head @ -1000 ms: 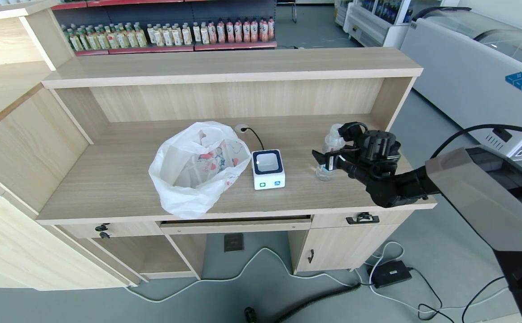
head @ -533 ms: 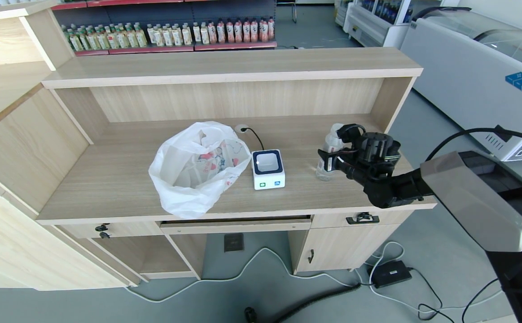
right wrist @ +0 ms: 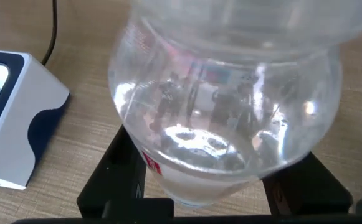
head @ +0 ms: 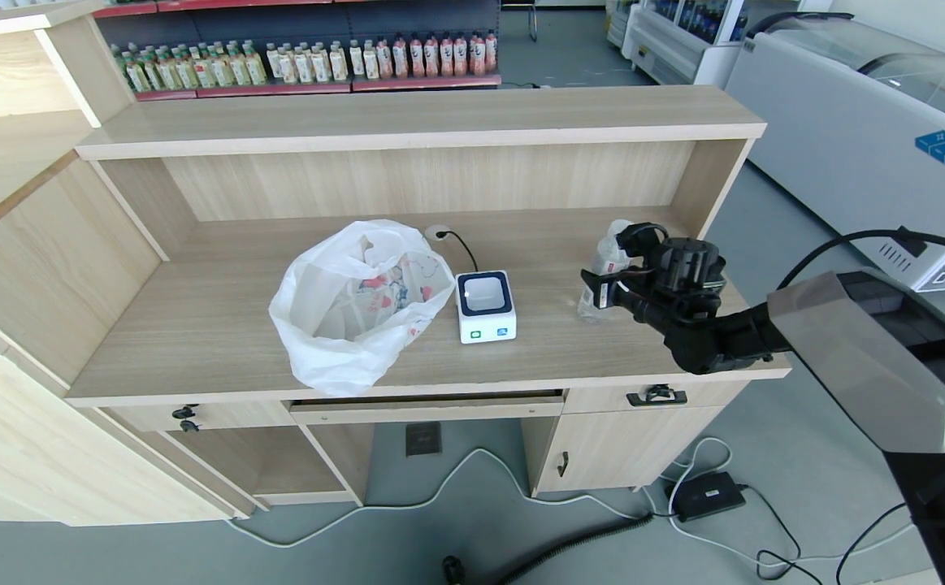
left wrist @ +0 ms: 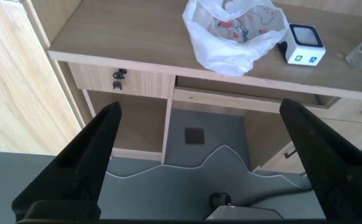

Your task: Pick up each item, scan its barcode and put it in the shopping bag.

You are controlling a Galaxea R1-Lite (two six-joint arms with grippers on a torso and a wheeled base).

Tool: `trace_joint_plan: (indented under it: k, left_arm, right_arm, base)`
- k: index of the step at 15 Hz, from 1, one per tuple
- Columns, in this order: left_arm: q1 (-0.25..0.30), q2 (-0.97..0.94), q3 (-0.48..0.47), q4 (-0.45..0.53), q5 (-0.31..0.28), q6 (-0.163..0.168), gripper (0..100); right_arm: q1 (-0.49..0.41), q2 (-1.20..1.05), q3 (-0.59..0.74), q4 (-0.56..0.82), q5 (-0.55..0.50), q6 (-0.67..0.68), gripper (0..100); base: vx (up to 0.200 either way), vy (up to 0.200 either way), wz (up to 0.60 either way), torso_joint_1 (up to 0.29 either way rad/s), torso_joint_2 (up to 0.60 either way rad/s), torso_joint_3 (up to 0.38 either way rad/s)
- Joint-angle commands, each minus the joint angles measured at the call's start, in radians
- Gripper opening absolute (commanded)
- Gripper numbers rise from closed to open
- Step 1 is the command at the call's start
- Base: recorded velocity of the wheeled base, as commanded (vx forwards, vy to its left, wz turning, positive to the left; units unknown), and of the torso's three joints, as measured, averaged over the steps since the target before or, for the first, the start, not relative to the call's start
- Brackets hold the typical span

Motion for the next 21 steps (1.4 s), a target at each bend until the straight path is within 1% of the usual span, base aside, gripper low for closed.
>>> trace_joint_plan:
  k: [1, 2, 3, 4, 5, 6, 7, 8, 9, 10, 12, 13, 14, 15, 17, 20, 21]
  left_arm:
    - [0.0, 0.0, 0.0, 0.0, 0.001, -0.001, 100]
    - [0.0, 0.0, 0.0, 0.0, 0.001, -0.001, 100]
    - [0.0, 0.0, 0.0, 0.0, 0.001, -0.001, 100]
    - [0.0, 0.0, 0.0, 0.0, 0.001, -0.001, 100]
    - [0.0, 0.0, 0.0, 0.0, 0.001, 0.001, 100]
    - [0.0, 0.0, 0.0, 0.0, 0.001, -0.001, 100]
    - [0.0, 0.0, 0.0, 0.0, 0.001, -0.001, 100]
    - [0.0, 0.0, 0.0, 0.0, 0.001, -0.001, 100]
    - [0.0, 0.0, 0.0, 0.0, 0.001, -0.001, 100]
    - [0.0, 0.0, 0.0, 0.0, 0.001, -0.001, 100]
    - [0.0, 0.0, 0.0, 0.0, 0.001, -0.001, 100]
    - [0.0, 0.0, 0.0, 0.0, 0.001, -0.001, 100]
    - [0.0, 0.0, 0.0, 0.0, 0.001, -0.001, 100]
    - [0.0, 0.0, 0.0, 0.0, 0.001, -0.001, 100]
    - [0.0, 0.0, 0.0, 0.0, 0.001, -0.001, 100]
    - [0.0, 0.0, 0.0, 0.0, 0.001, -0.001, 100]
    - [0.0, 0.0, 0.0, 0.0, 0.001, -0.001, 100]
  right_arm:
    - [-0.004, -0.043, 0.01, -0.002, -0.001, 0.001, 0]
    - [-0.009, -0.116, 0.078, 0.001, -0.001, 0.002, 0]
    - [-0.028, -0.236, 0.132, 0.036, 0.01, -0.012, 0]
    - [-0.048, -0.386, 0.174, 0.13, 0.054, -0.001, 0]
    - [-0.082, -0.544, 0.208, 0.292, 0.128, 0.06, 0]
    - [-0.096, -0.672, 0.234, 0.433, 0.202, 0.172, 0]
    - [-0.097, -0.777, 0.27, 0.513, 0.298, 0.303, 0]
    - [-0.107, -0.866, 0.326, 0.528, 0.45, 0.402, 0]
    - [-0.145, -0.925, 0.386, 0.527, 0.607, 0.432, 0]
    - [-0.17, -0.965, 0.444, 0.518, 0.735, 0.435, 0]
    - [-0.171, -1.029, 0.546, 0.485, 0.912, 0.438, 0]
    - [-0.165, -1.038, 0.584, 0.441, 0.978, 0.438, 0]
    - [-0.148, -1.044, 0.606, 0.39, 1.019, 0.442, 0]
    - [-0.13, -1.052, 0.609, 0.375, 1.038, 0.455, 0]
    - [-0.065, -1.11, 0.584, 0.364, 1.127, 0.557, 0]
    - [-0.013, -1.184, 0.593, 0.367, 1.222, 0.614, 0]
    - [-0.001, -1.201, 0.599, 0.369, 1.234, 0.626, 0]
  base:
    - [0.0, 0.0, 0.0, 0.0, 0.0, 0.0]
    - [0.0, 0.0, 0.0, 0.0, 0.0, 0.0]
    - [0.0, 0.0, 0.0, 0.0, 0.0, 0.0]
    - [0.0, 0.0, 0.0, 0.0, 0.0, 0.0]
    - [0.0, 0.0, 0.0, 0.0, 0.0, 0.0]
    - [0.0, 0.0, 0.0, 0.0, 0.0, 0.0]
    - [0.0, 0.0, 0.0, 0.0, 0.0, 0.0]
    - [0.0, 0.0, 0.0, 0.0, 0.0, 0.0]
    - [0.0, 0.0, 0.0, 0.0, 0.0, 0.0]
    - [0.0, 0.0, 0.0, 0.0, 0.0, 0.0]
    - [0.0, 0.0, 0.0, 0.0, 0.0, 0.0]
    - [0.0, 0.0, 0.0, 0.0, 0.0, 0.0]
    - [0.0, 0.0, 0.0, 0.0, 0.0, 0.0]
    - [0.0, 0.0, 0.0, 0.0, 0.0, 0.0]
    - [0.0, 0.0, 0.0, 0.0, 0.0, 0.0]
    - [0.0, 0.0, 0.0, 0.0, 0.0, 0.0]
    - [0.0, 0.0, 0.0, 0.0, 0.0, 0.0]
